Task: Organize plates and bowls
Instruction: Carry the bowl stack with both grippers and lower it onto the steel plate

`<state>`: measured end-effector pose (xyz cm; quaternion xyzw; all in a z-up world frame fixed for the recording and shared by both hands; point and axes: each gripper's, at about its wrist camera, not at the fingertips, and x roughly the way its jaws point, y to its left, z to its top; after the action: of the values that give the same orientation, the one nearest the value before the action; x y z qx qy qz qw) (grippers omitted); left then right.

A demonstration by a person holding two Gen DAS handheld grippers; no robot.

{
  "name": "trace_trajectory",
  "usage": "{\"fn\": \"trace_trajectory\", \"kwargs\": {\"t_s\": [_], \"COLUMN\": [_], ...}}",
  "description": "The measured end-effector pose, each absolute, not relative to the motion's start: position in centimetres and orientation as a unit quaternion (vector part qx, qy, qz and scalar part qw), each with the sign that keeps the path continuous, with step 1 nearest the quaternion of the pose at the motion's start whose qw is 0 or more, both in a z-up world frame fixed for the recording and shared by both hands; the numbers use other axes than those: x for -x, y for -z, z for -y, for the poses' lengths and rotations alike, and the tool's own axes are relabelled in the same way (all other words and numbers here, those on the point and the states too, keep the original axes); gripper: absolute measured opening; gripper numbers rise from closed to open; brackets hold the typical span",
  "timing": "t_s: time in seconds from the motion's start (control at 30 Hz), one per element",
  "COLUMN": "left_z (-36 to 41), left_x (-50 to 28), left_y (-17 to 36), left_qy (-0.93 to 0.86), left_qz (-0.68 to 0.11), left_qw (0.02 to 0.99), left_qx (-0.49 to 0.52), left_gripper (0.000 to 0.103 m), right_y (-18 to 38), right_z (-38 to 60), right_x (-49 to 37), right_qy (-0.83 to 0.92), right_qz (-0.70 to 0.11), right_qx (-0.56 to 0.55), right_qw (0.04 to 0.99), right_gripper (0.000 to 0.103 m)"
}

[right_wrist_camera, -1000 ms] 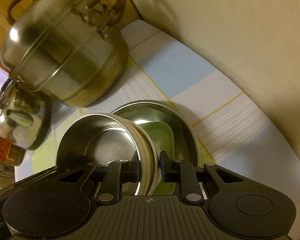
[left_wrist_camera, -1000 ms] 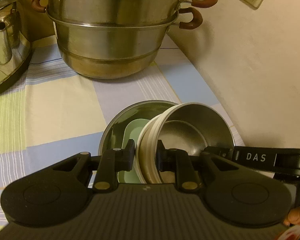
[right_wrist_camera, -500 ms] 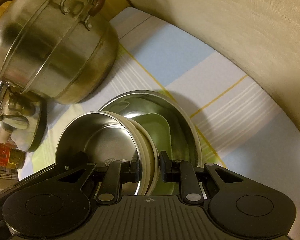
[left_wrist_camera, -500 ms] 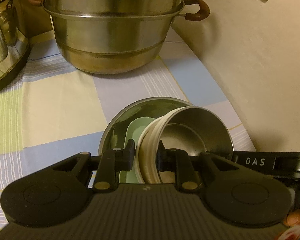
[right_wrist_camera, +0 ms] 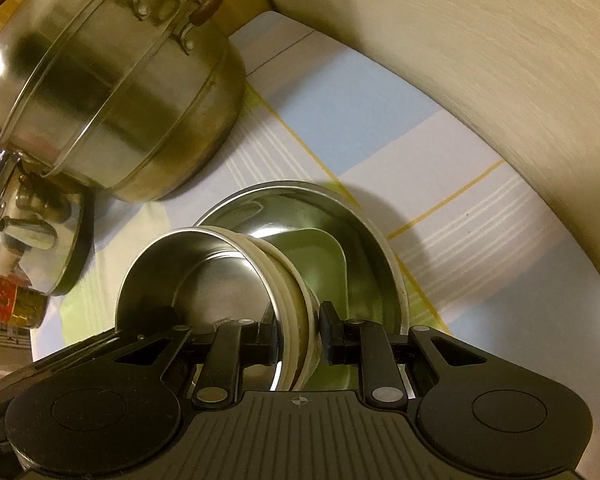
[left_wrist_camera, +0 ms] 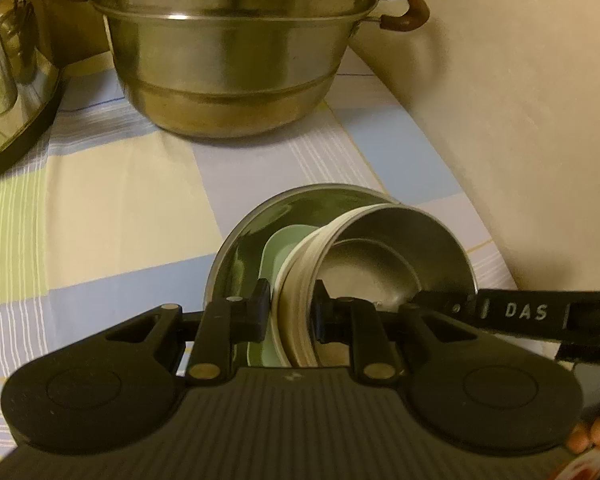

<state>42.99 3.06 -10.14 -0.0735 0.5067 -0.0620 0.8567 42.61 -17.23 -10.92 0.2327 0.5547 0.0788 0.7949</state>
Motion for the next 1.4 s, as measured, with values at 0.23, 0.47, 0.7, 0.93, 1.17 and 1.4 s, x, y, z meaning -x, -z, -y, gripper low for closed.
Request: {"fn": "trace_trajectory", "kwargs": {"t_s": [0.23, 0.47, 0.7, 0.93, 1.17, 1.4], "left_z": [-3.1, -3.0, -3.0, -3.0, -2.9, -3.0], "left_x": [-42.8, -42.8, -42.7, -42.5, -42.0, -41.2], "left_y": [10.4, 10.4, 10.3, 10.1, 9.4, 8.2], "left_qy": [0.068, 0.07, 0.071, 0.071, 0.07, 0.072], "left_qz": [-0.505, -0.502, -0.5, -0.496, -0.487, -0.474], "left_qw": [0.857, 0.859, 0.86, 0.862, 0.867, 0.874], "left_qx": [0.079, 0.074, 0.073, 0.078, 0.074, 0.074], "left_gripper": [0.018, 0.019, 0.019, 0.022, 0.024, 0.025], "right_y": [10.8, 10.7, 10.3, 9.8, 9.1, 8.1], "right_z": [17.2, 17.2, 17.3, 17.4, 17.6, 17.8], "right_x": [-42.6, -42.5, -42.2, -41.8, -41.3, -40.5], "right_qy": [-0.078, -0.081, -0.081, -0.082, -0.086, -0.094], "right_qz": [-0.551, -0.549, -0.544, -0.54, -0.536, -0.525], "right_qx": [-0.224, -0.222, -0.22, -0.224, -0.227, -0.229], "right_qw": [0.8, 0.802, 0.805, 0.807, 0.809, 0.814], "right_gripper": [0.023, 0.024, 0.024, 0.024, 0.024, 0.024]}}
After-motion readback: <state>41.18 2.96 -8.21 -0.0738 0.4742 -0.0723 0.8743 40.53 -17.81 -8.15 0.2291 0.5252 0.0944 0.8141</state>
